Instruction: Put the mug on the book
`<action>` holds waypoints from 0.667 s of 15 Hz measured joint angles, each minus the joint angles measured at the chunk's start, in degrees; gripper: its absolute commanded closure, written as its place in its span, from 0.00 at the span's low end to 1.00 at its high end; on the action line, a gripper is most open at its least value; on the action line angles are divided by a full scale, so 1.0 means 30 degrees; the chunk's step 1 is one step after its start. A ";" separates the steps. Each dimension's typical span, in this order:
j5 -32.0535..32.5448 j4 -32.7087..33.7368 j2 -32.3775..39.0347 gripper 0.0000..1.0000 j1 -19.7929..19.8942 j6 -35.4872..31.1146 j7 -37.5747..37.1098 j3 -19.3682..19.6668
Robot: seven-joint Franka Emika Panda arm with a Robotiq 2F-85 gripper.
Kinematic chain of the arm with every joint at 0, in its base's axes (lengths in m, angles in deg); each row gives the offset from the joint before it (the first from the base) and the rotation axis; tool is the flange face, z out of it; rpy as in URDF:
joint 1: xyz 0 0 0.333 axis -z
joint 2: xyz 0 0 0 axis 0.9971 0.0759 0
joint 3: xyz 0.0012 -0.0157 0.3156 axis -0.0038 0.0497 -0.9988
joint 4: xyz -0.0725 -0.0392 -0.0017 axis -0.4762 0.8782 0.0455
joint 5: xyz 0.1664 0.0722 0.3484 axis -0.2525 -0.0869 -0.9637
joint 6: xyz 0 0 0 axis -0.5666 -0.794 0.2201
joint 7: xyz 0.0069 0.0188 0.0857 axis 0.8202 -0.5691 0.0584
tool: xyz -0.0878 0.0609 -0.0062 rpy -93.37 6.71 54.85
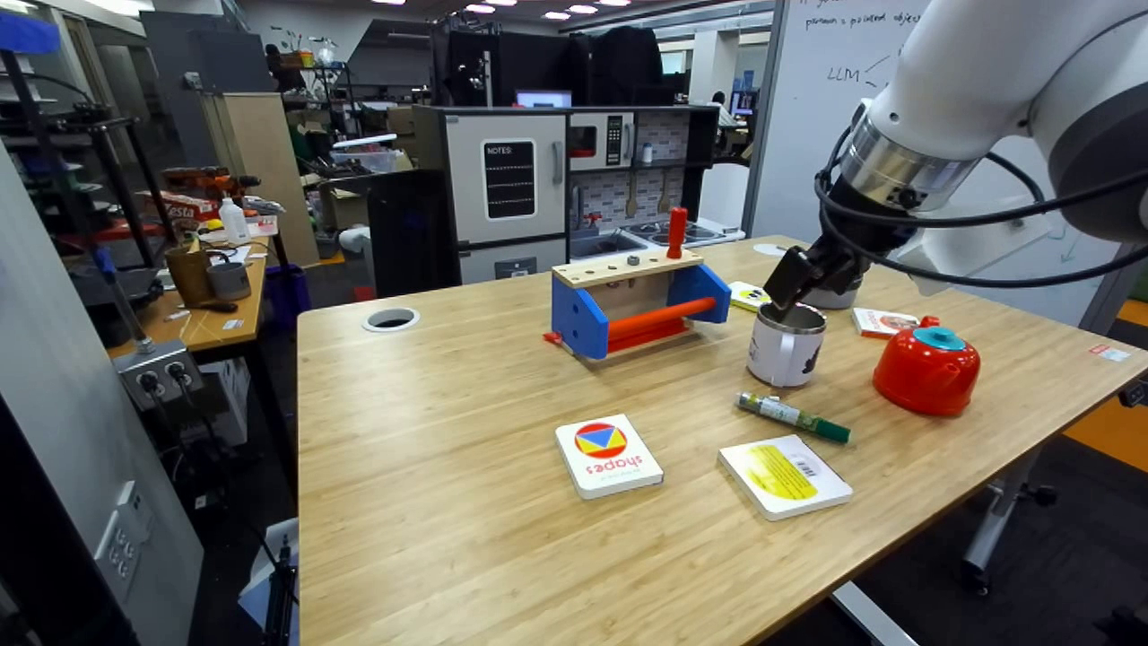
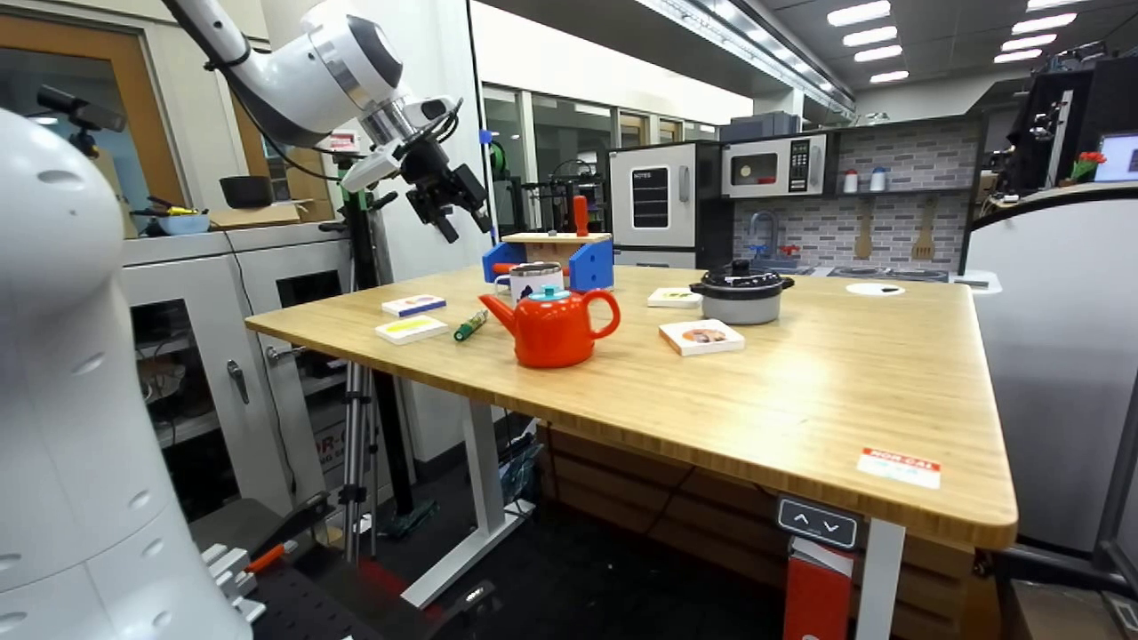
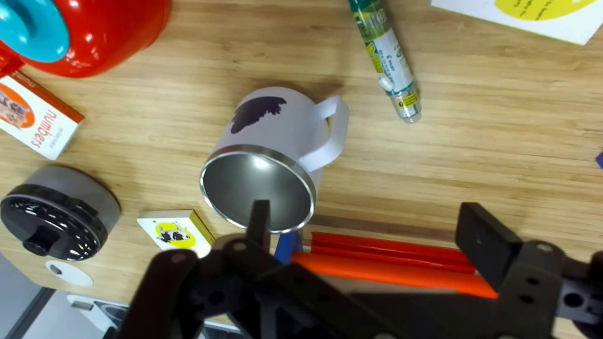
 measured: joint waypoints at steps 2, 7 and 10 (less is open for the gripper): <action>-0.0004 0.0153 0.0301 0.00 -0.0246 0.0351 -0.0678 0.0007; -0.0020 0.1073 0.1923 0.00 -0.1108 0.0354 -0.0942 0.0173; -0.0019 0.1711 0.3010 0.00 -0.1348 0.0379 -0.0933 0.0799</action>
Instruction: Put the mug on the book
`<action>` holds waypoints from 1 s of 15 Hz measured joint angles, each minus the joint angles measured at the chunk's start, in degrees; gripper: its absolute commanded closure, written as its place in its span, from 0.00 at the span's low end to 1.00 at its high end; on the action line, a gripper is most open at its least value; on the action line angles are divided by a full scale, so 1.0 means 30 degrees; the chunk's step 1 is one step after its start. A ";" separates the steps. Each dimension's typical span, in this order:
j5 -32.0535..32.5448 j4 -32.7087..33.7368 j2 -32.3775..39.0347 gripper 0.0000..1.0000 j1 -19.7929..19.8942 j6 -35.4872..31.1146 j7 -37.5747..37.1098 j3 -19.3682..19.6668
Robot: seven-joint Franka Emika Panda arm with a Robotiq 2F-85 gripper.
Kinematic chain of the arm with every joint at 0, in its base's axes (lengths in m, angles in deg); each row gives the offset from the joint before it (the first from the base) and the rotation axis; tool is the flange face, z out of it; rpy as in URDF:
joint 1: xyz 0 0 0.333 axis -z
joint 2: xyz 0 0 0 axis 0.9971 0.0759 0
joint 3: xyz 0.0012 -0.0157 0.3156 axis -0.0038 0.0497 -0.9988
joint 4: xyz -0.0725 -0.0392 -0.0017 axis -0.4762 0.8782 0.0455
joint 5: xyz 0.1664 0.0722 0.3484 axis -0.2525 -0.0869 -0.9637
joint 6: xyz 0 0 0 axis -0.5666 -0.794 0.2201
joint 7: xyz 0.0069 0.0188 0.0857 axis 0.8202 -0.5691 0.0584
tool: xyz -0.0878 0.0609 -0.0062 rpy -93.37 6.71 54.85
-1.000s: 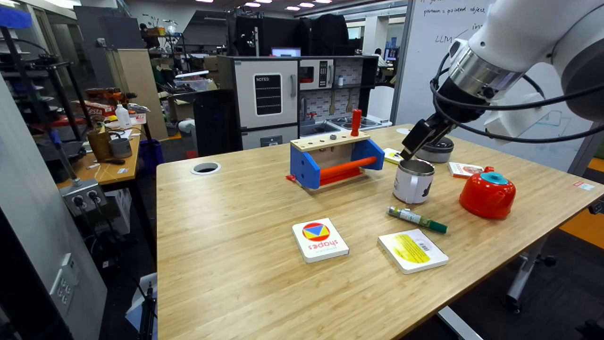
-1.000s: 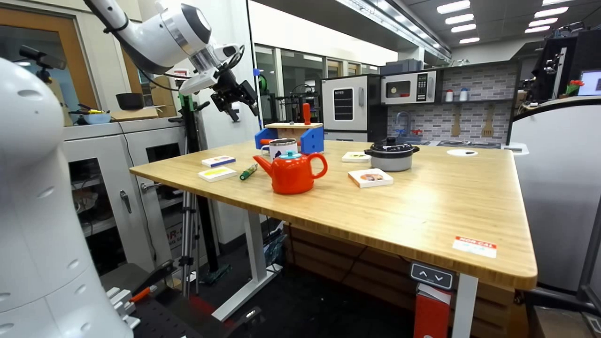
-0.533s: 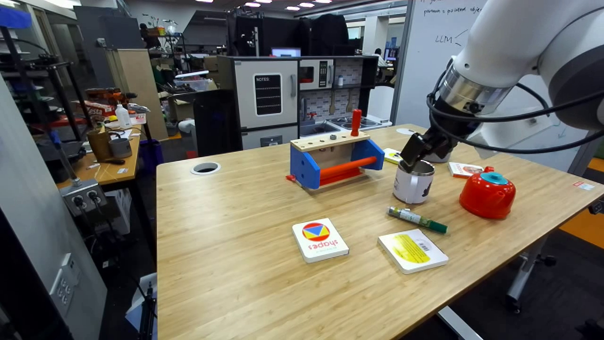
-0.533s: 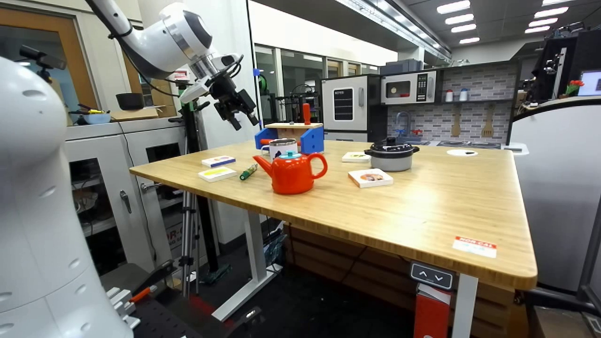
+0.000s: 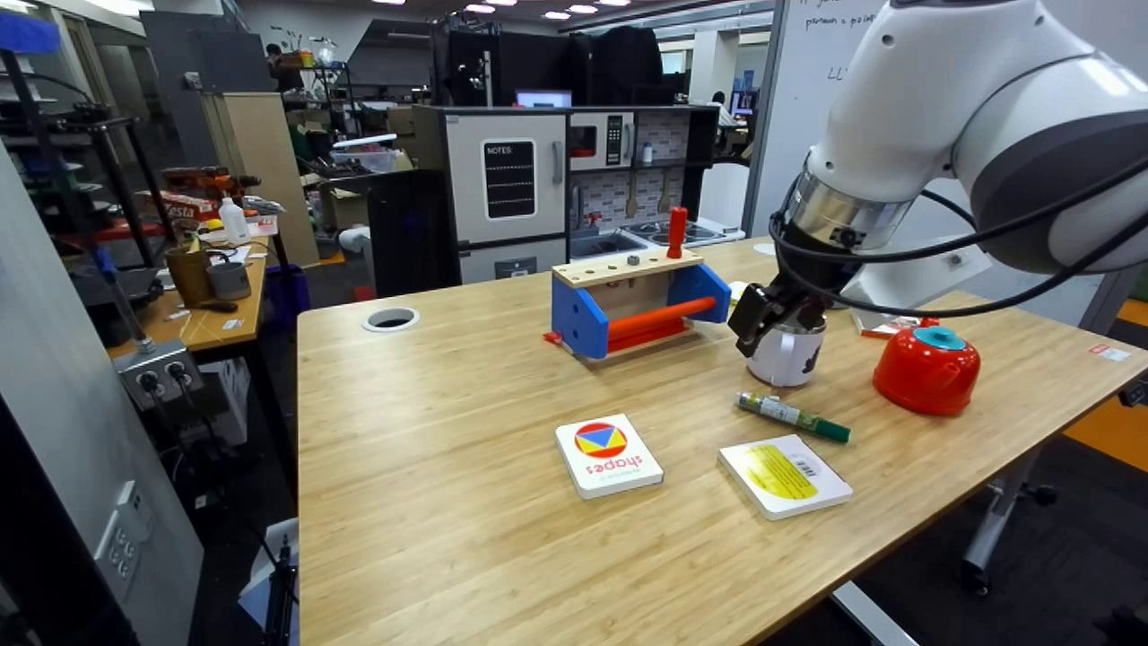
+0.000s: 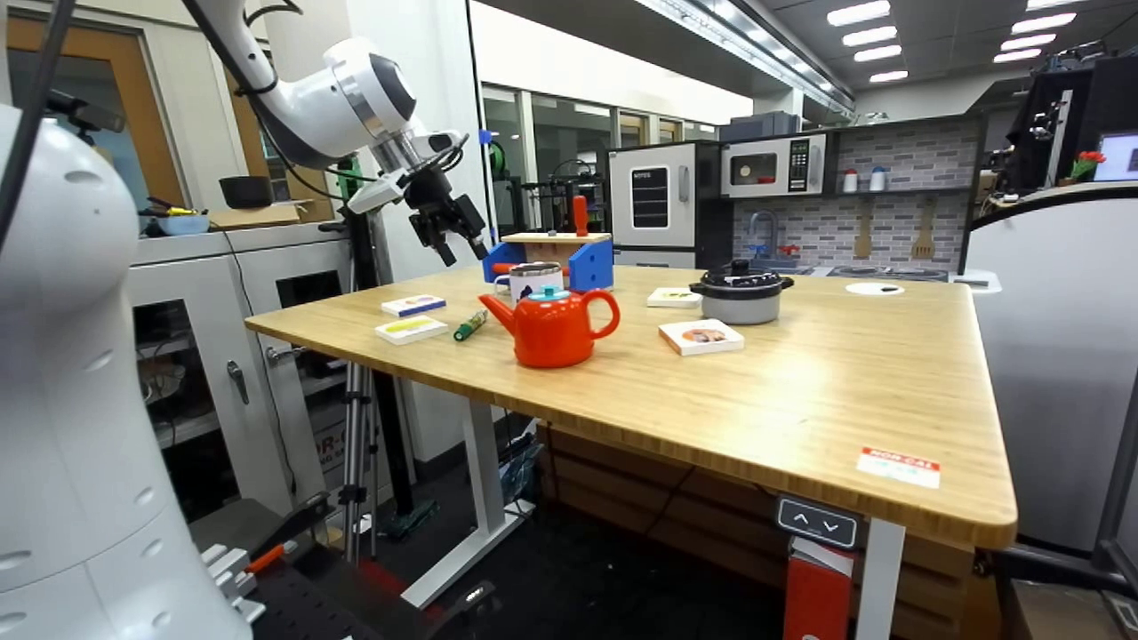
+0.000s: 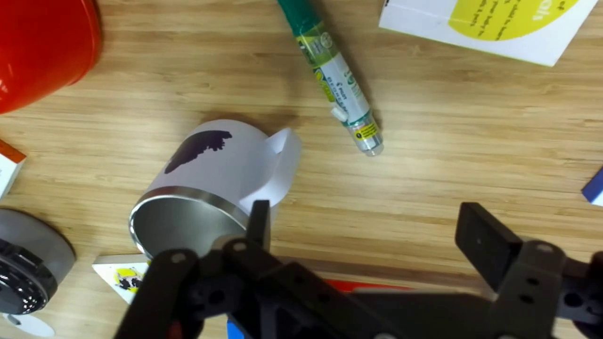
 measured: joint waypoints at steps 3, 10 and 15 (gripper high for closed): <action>-0.0028 0.0341 0.0500 0.00 -0.0184 0.0296 0.0003 0.0684; -0.1218 0.0998 0.0504 0.00 -0.1307 0.2486 -0.0029 0.0886; -0.1933 0.1214 0.0506 0.00 -0.1597 0.2812 -0.0115 0.0919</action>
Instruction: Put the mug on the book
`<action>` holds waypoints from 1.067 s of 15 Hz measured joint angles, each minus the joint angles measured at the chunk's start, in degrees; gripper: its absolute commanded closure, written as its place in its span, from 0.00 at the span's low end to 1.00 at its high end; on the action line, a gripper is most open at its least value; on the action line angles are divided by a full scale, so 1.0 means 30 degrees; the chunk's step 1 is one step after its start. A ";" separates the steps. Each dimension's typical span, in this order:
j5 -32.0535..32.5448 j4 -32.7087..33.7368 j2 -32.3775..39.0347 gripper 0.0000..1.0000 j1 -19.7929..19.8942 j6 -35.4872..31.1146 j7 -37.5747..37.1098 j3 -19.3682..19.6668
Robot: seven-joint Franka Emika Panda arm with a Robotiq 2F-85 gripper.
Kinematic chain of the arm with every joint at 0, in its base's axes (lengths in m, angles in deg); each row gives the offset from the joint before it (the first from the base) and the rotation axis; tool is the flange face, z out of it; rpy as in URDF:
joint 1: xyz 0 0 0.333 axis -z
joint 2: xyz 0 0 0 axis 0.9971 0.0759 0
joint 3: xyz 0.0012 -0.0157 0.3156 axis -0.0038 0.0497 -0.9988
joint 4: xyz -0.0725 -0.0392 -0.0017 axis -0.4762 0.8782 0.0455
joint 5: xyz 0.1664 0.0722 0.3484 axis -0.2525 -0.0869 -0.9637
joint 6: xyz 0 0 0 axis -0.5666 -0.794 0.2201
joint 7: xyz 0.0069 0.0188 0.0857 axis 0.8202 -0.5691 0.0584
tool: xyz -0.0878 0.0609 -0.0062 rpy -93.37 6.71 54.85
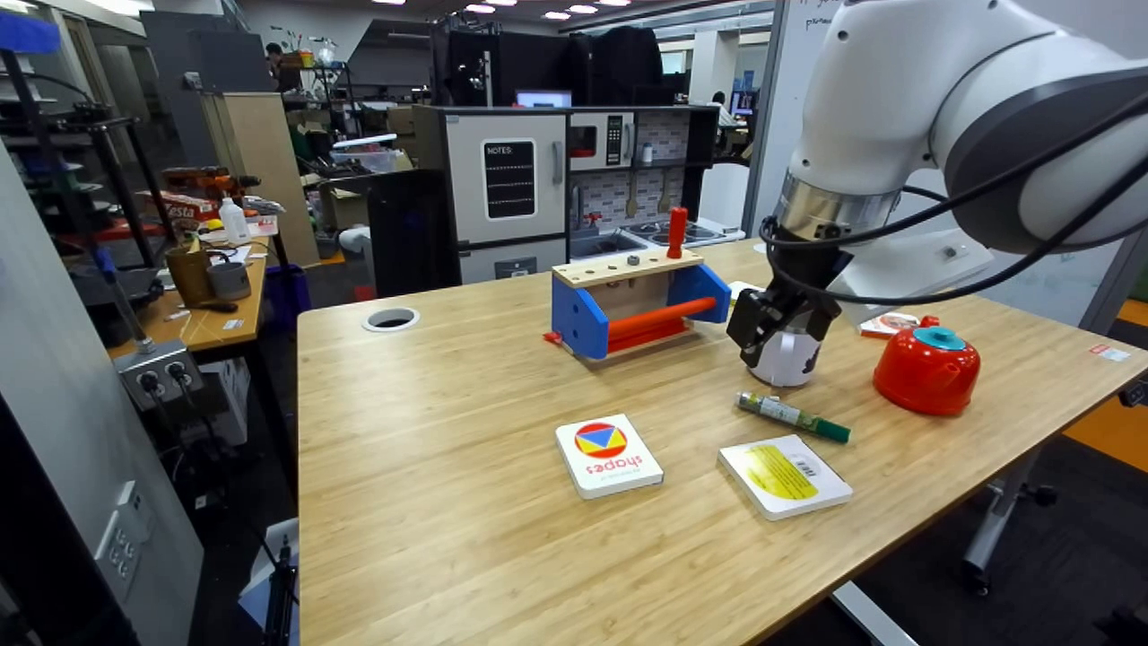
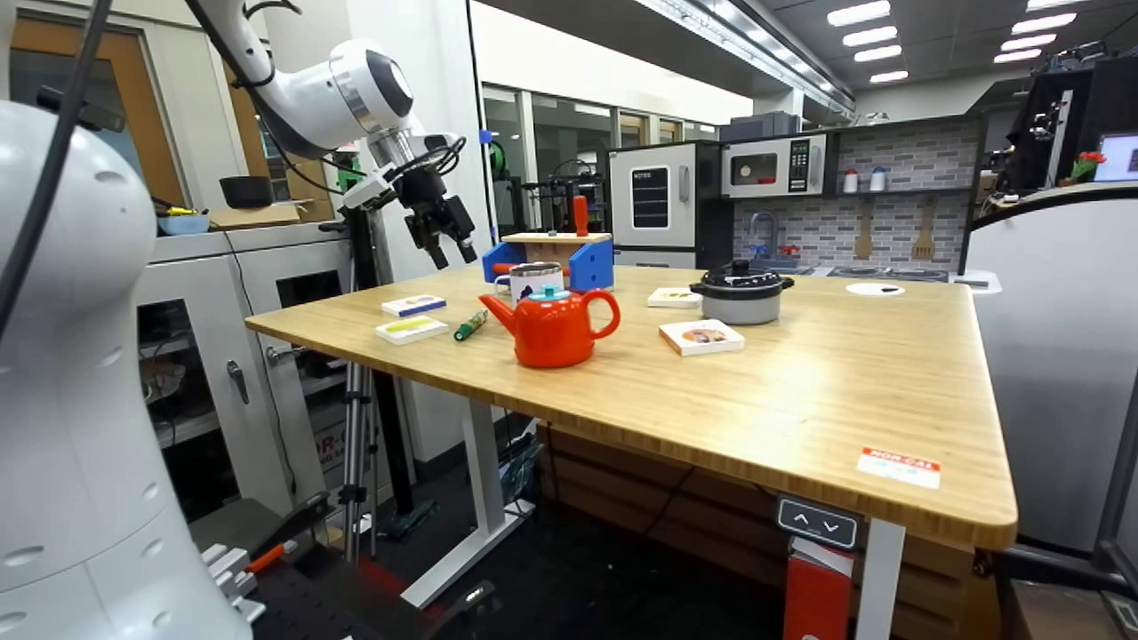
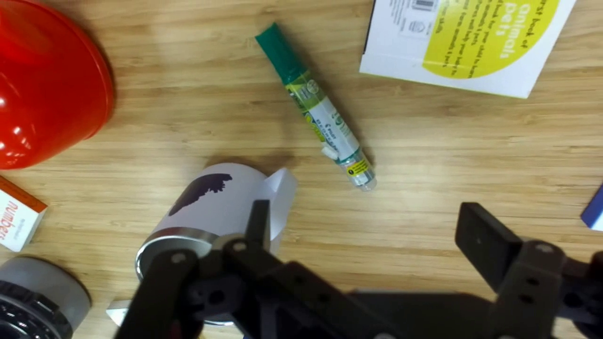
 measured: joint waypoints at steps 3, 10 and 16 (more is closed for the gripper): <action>-0.0039 0.0007 0.0000 0.00 -0.0001 0.0003 -0.0091 0.0056; -0.0162 -0.0009 0.0000 0.00 -0.0020 -0.0016 -0.0606 0.0062; 0.1576 0.0189 -0.0001 0.00 -0.0140 0.2120 -0.3856 0.0077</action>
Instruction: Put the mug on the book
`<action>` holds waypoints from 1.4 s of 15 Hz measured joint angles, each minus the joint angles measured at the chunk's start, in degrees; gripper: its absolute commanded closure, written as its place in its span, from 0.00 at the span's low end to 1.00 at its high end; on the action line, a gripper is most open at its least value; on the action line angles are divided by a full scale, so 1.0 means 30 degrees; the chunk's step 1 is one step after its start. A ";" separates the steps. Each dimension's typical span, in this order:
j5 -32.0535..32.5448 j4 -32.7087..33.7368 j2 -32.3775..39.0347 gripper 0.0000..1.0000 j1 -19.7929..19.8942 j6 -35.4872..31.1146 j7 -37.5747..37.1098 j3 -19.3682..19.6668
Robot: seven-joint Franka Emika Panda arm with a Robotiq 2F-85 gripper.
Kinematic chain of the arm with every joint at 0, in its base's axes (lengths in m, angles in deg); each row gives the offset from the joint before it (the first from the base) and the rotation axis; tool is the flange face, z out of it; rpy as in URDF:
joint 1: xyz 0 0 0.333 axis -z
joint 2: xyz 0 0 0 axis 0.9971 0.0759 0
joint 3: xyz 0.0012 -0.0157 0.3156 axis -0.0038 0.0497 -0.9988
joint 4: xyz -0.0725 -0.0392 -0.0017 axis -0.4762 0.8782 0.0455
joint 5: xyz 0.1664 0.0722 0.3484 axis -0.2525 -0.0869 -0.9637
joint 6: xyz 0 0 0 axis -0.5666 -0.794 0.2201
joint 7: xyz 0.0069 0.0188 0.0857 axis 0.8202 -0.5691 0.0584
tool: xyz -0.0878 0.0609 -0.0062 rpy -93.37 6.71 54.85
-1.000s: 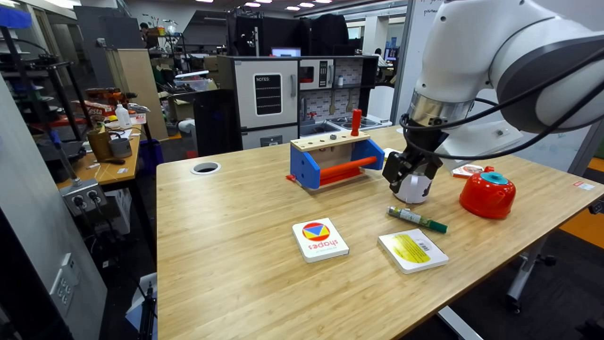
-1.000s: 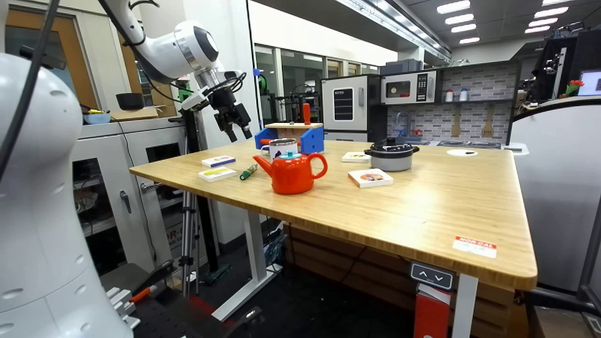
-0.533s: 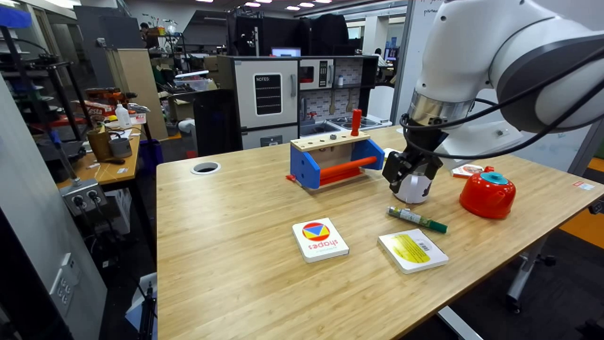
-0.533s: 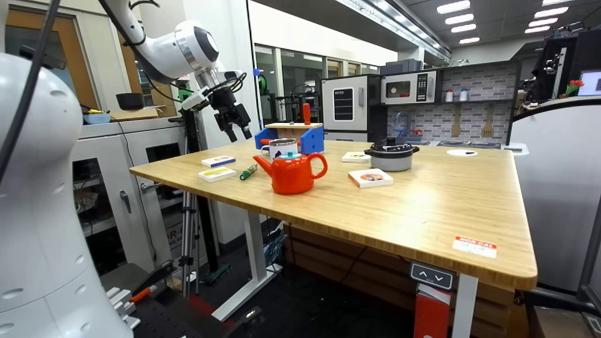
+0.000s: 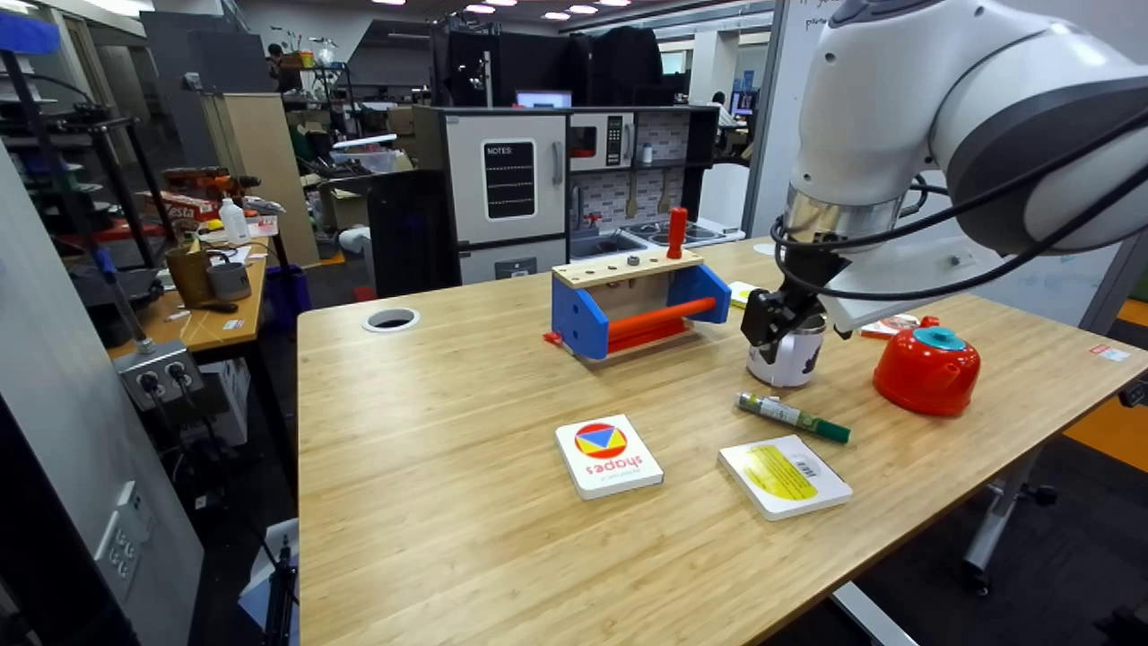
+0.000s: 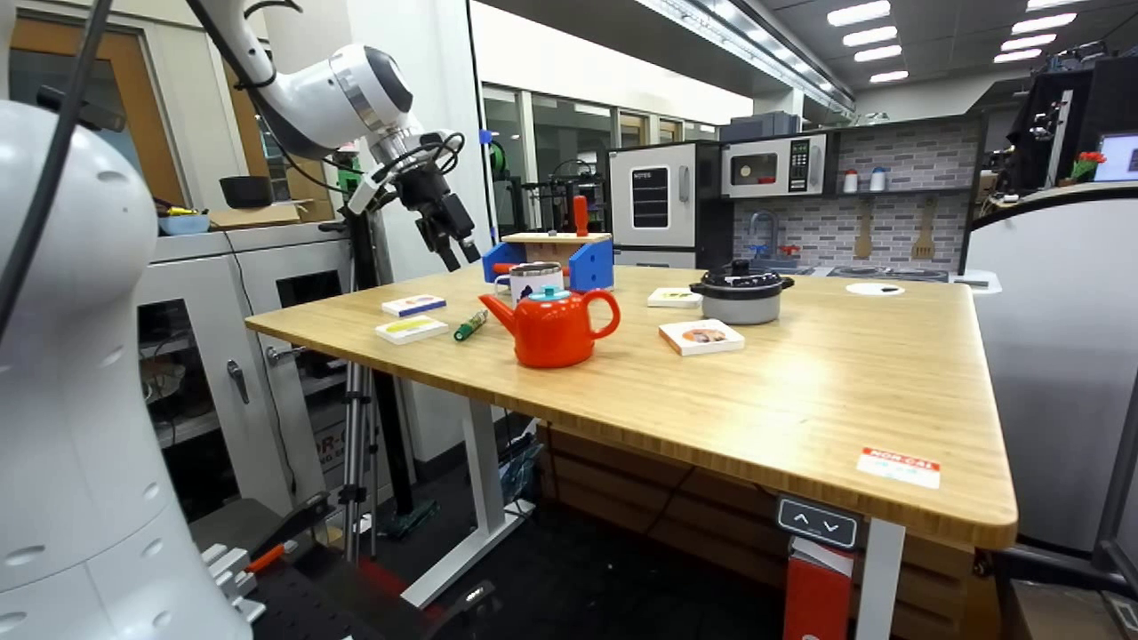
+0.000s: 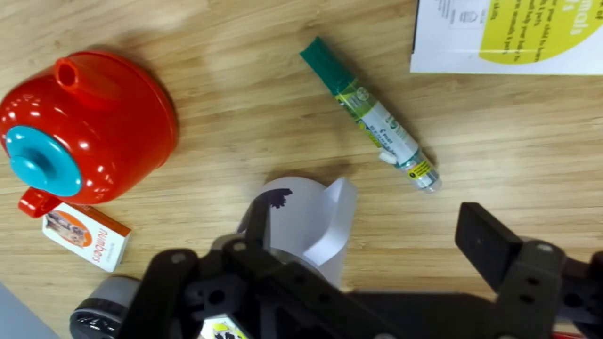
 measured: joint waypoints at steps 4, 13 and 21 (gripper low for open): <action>0.0212 0.0346 0.0009 0.00 -0.0494 0.1373 -0.1230 -0.0030; 0.0183 0.0464 0.0202 0.00 -0.0724 0.1409 -0.1508 -0.0030; 0.0198 0.0900 0.1038 0.00 -0.0725 0.1363 -0.1492 0.0171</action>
